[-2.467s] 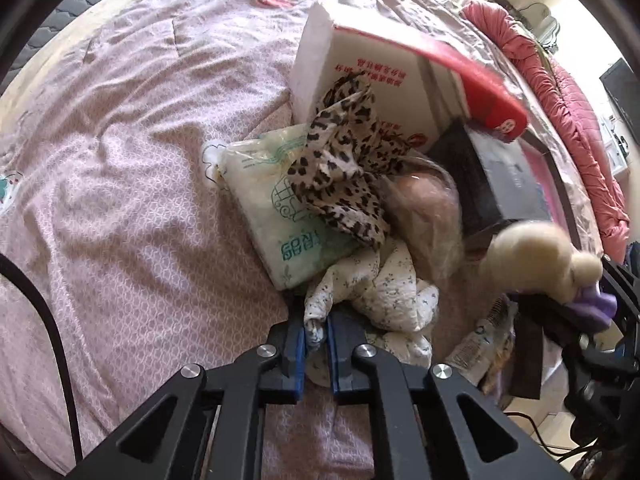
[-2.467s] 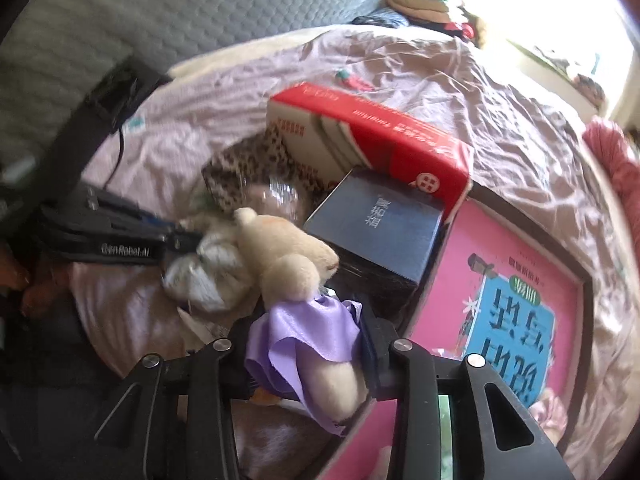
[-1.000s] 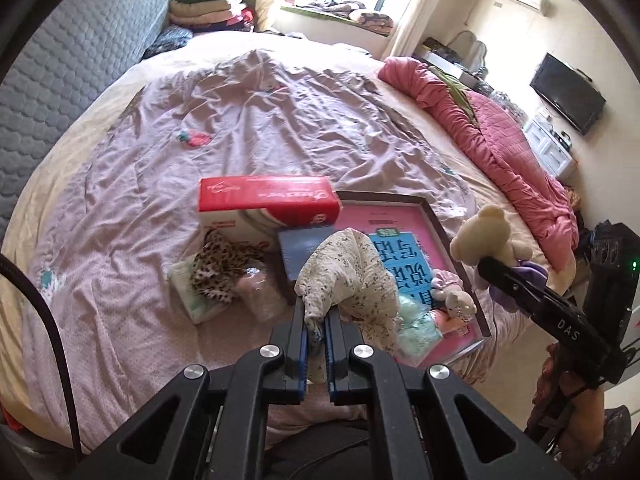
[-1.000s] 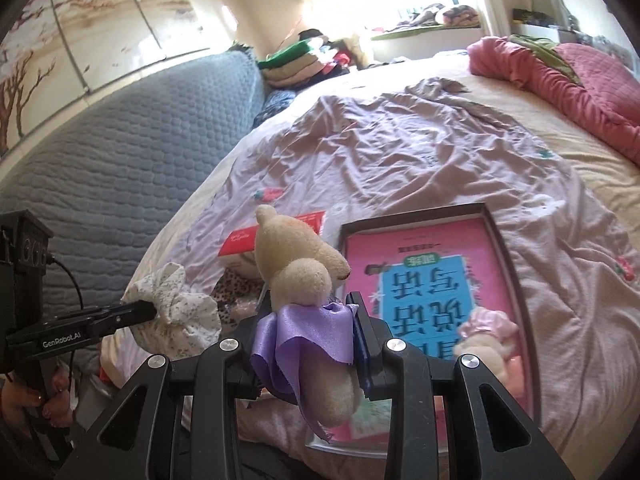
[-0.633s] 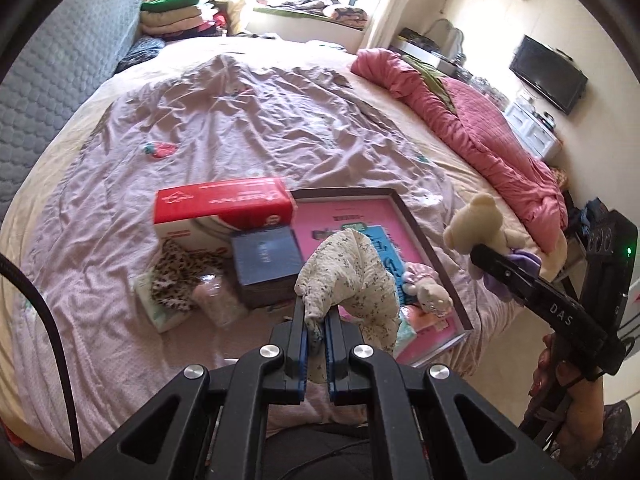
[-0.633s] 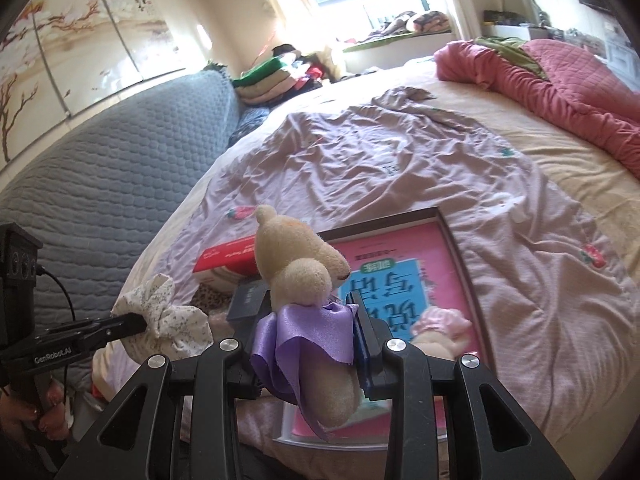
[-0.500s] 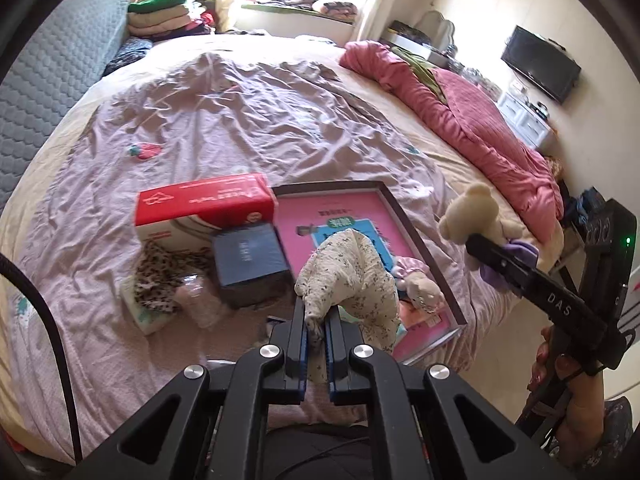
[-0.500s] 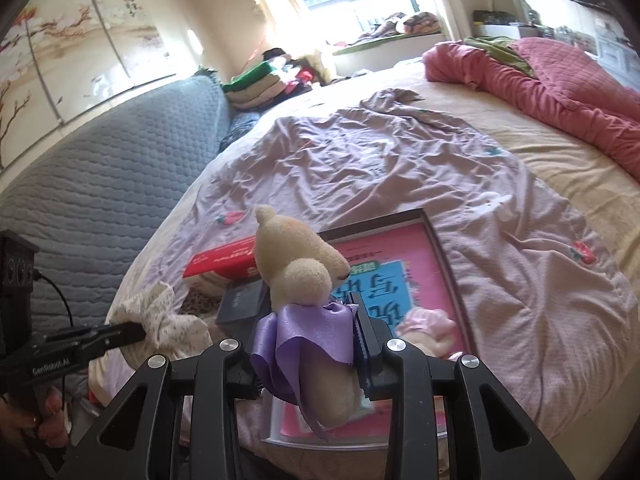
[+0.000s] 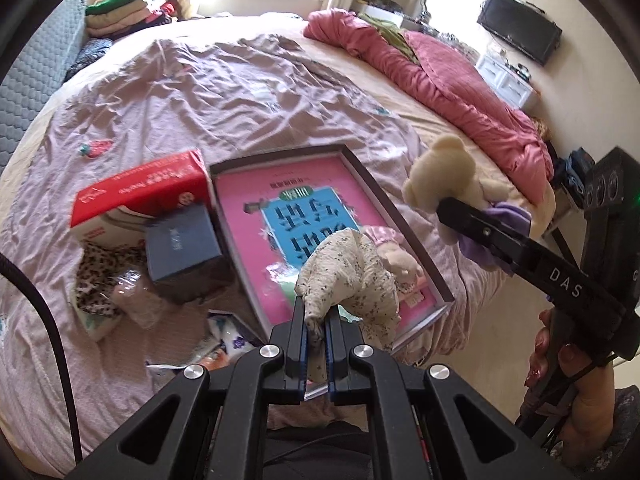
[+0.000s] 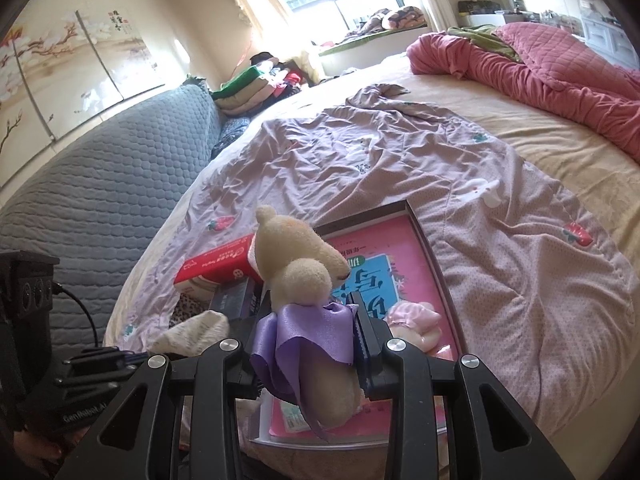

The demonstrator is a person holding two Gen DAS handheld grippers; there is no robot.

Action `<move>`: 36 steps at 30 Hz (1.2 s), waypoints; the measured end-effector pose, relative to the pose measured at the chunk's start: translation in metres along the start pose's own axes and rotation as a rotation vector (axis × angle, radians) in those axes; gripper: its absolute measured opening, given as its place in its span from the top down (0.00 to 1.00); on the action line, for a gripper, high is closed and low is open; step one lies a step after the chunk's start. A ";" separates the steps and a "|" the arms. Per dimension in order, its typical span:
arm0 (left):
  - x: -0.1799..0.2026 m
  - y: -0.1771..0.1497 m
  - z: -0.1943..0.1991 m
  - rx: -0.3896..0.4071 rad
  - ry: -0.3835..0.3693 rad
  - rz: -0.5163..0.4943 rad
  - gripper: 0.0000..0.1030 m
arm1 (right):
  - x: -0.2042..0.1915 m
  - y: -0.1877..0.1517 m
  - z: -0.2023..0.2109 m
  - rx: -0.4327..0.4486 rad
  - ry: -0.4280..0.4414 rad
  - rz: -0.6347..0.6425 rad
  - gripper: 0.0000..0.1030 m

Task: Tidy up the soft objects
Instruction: 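Carry floral scrunchie with left tool while right tool carries bear over tray, then lower bear onto tray with right tool while left tool lowers scrunchie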

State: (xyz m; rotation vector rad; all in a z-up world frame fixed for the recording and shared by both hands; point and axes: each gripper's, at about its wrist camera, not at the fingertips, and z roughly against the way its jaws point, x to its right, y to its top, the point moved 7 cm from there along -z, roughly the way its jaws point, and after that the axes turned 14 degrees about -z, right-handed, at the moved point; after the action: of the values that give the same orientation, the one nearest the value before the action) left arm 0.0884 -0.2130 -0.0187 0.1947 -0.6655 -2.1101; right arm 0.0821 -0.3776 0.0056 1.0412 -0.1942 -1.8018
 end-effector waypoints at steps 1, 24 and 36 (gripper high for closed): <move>0.002 0.000 -0.003 -0.005 -0.002 -0.003 0.93 | 0.002 -0.001 -0.002 -0.005 0.002 -0.004 0.66; 0.003 -0.021 -0.045 -0.100 0.005 -0.030 0.93 | 0.001 -0.023 -0.037 -0.088 0.008 -0.002 0.66; -0.006 -0.035 -0.061 -0.123 0.002 -0.022 0.93 | -0.006 -0.043 -0.063 -0.156 0.001 0.013 0.66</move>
State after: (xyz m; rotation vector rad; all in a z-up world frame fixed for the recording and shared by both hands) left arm 0.0895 -0.2158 -0.0887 0.1366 -0.5329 -2.1634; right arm 0.0991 -0.3323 -0.0543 0.9279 -0.0587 -1.7746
